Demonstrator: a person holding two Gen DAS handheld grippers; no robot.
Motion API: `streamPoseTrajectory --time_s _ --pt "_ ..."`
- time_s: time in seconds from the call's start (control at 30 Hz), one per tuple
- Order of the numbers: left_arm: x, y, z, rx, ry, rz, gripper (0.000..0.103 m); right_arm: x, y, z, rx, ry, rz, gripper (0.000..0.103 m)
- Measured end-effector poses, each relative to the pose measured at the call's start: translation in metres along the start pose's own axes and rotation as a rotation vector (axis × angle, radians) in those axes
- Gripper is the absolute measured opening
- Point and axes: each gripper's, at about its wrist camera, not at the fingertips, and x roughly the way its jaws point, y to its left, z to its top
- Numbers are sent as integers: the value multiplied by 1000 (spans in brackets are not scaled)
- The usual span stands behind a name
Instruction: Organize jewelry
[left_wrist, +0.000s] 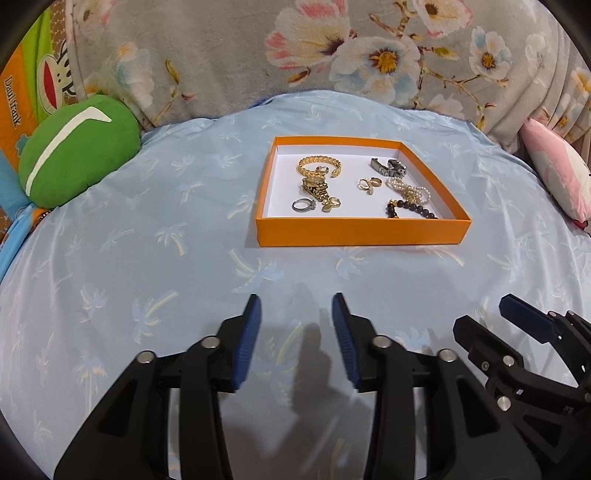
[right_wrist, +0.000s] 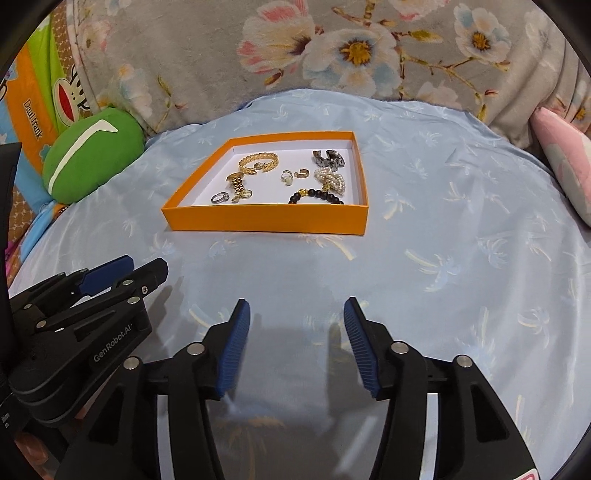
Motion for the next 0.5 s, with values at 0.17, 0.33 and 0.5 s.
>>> streamPoseTrajectory --time_s 0.17,0.33,0.5 --pt "-4 -6 -1 20 -16 43 51 -1 -1 -1 8 3 -18 57" --pt "-3 -8 -1 30 -11 99 59 2 -2 -2 13 17 -40 57" --pt "1 -6 -1 19 6 122 63 4 1 -2 -3 26 -65 57"
